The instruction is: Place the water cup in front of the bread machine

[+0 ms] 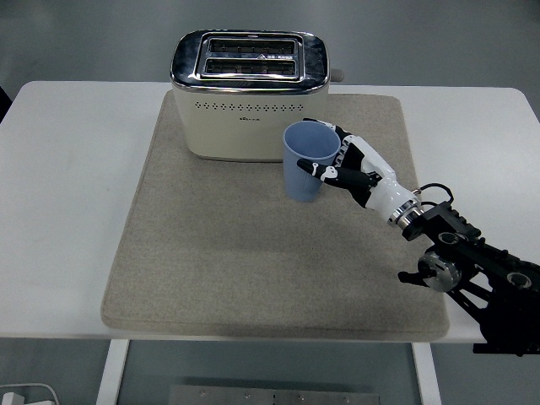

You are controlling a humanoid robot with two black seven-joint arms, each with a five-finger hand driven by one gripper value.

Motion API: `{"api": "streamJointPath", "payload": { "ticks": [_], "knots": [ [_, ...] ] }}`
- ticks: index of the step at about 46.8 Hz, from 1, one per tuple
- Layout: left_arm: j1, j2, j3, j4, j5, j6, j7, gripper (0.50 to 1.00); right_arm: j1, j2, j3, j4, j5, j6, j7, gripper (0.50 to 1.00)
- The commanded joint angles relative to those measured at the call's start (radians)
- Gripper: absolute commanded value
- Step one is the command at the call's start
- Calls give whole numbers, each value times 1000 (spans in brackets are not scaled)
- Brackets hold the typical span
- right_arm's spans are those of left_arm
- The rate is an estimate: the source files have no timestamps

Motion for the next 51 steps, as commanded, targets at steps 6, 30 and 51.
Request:
{"api": "streamJointPath", "payload": {
  "ticks": [6,30,51],
  "knots": [
    [0,0,0,0,-1,0,0,1000,8,28,-17,-3,-2,-3,-1,778],
    [0,0,0,-1,-1,0,0,1000,87,147,-75,-112,-15,-12,0,782],
    [0,0,0,-1,-1,-1,0,1000,133,225,-103,-213,-15,-12,3,787]
  ]
}}
